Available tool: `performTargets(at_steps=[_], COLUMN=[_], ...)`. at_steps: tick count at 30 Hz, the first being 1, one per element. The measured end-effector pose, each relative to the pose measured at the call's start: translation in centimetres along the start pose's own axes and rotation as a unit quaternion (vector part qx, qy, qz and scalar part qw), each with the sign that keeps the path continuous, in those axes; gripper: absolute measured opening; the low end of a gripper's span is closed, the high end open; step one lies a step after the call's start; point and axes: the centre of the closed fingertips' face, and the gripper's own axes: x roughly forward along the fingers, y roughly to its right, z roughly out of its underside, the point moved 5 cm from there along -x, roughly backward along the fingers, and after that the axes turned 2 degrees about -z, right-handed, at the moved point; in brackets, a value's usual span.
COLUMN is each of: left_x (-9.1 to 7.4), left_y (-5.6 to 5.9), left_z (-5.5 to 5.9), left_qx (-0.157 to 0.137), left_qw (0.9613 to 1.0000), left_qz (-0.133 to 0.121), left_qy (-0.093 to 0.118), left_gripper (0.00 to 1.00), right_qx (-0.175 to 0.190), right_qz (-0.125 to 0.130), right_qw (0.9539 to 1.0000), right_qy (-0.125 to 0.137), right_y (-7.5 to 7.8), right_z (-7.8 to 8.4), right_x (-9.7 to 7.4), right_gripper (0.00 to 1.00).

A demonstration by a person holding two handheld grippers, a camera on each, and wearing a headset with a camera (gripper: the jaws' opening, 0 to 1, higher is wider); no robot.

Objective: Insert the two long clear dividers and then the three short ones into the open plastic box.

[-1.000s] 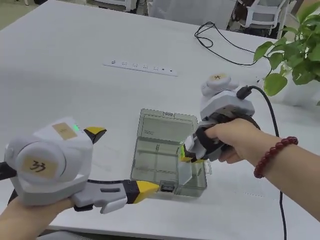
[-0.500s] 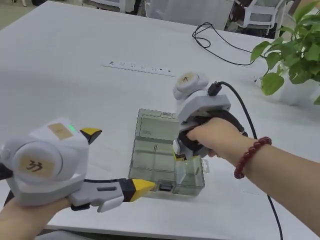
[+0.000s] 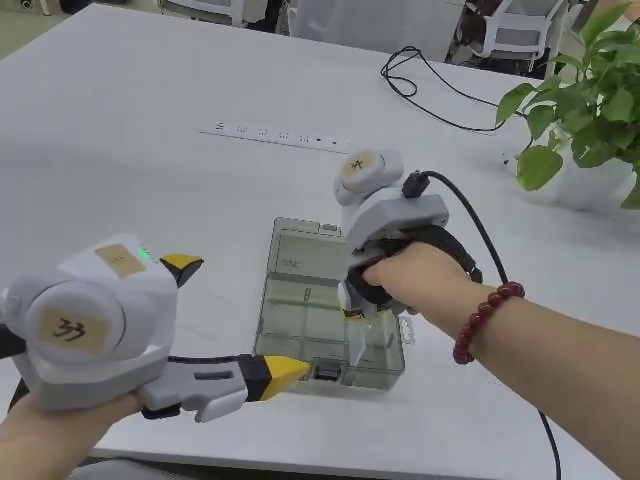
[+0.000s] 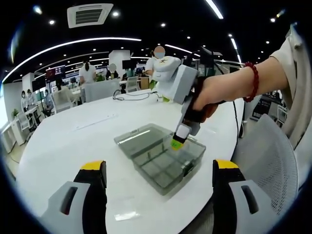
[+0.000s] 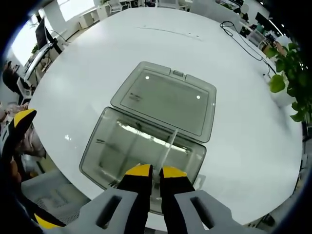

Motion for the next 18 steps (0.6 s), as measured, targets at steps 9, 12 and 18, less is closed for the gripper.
performTargets(at_steps=[9, 12, 18], left_x=[-0.3, -0.4, -0.5], left_y=[-0.1, -0.1, -0.4], left_z=[0.1, 0.1, 0.1], left_qx=[0.0, 0.0, -0.002], left_qw=[1.0, 1.0, 0.9999], left_qz=[-0.004, -0.006, -0.011], left_qy=[-0.002, -0.003, -0.003], left_gripper=[0.91, 0.91, 0.91], right_qx=[0.025, 0.026, 0.026], right_qz=[-0.019, -0.019, -0.015], right_qw=[0.9995, 0.9995, 0.9995], right_qy=[0.003, 0.002, 0.006], right_y=[0.6, 0.4, 0.4], right_z=[0.2, 0.4, 0.8], right_x=[0.6, 1.0, 1.7], right_gripper=[0.07, 0.07, 0.07])
